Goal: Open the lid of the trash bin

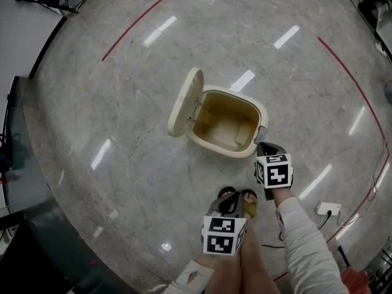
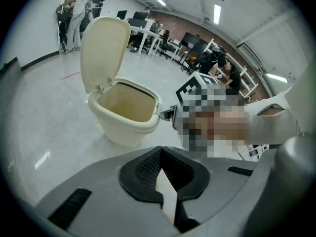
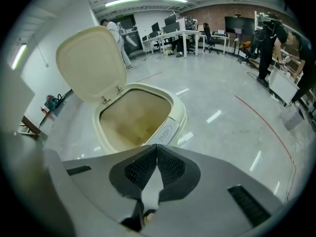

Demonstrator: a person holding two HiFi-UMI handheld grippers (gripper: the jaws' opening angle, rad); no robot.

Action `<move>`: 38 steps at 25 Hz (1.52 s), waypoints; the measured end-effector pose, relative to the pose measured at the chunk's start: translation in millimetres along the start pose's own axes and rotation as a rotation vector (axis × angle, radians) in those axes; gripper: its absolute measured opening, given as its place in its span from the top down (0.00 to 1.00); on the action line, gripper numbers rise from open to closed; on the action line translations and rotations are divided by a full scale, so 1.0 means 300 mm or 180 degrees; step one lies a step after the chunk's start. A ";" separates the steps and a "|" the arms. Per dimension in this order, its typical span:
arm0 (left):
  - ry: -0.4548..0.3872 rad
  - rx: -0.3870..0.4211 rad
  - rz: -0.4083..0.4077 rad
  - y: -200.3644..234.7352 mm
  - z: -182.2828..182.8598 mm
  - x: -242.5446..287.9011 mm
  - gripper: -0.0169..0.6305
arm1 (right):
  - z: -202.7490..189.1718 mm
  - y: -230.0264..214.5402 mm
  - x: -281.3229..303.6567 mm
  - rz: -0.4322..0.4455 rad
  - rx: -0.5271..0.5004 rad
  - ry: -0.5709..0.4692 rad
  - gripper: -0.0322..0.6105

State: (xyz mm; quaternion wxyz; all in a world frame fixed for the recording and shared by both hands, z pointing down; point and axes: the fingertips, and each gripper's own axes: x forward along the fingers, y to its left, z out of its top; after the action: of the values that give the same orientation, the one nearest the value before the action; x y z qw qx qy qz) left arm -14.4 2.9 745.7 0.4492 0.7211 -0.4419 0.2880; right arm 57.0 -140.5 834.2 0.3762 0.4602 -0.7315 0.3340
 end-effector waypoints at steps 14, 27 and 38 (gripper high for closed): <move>-0.0087 -0.0103 0.0042 0.008 0.052 -0.096 0.97 | 0.053 0.135 -0.197 0.0240 0.0127 -0.0225 0.95; -0.0232 0.0031 -0.0037 -0.105 0.100 -0.330 0.97 | 0.125 0.251 -0.650 0.0275 0.0153 -0.0744 0.95; -0.0276 0.0319 -0.0182 -0.278 0.204 -0.630 0.97 | 0.206 0.413 -1.090 0.0458 -0.0124 -0.0925 0.95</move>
State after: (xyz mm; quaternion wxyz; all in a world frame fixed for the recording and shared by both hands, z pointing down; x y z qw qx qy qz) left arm -22.3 36.4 532.9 0.4010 0.7668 -0.4252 0.2653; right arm 23.3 -10.2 505.4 0.2503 0.4427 -0.8157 0.2757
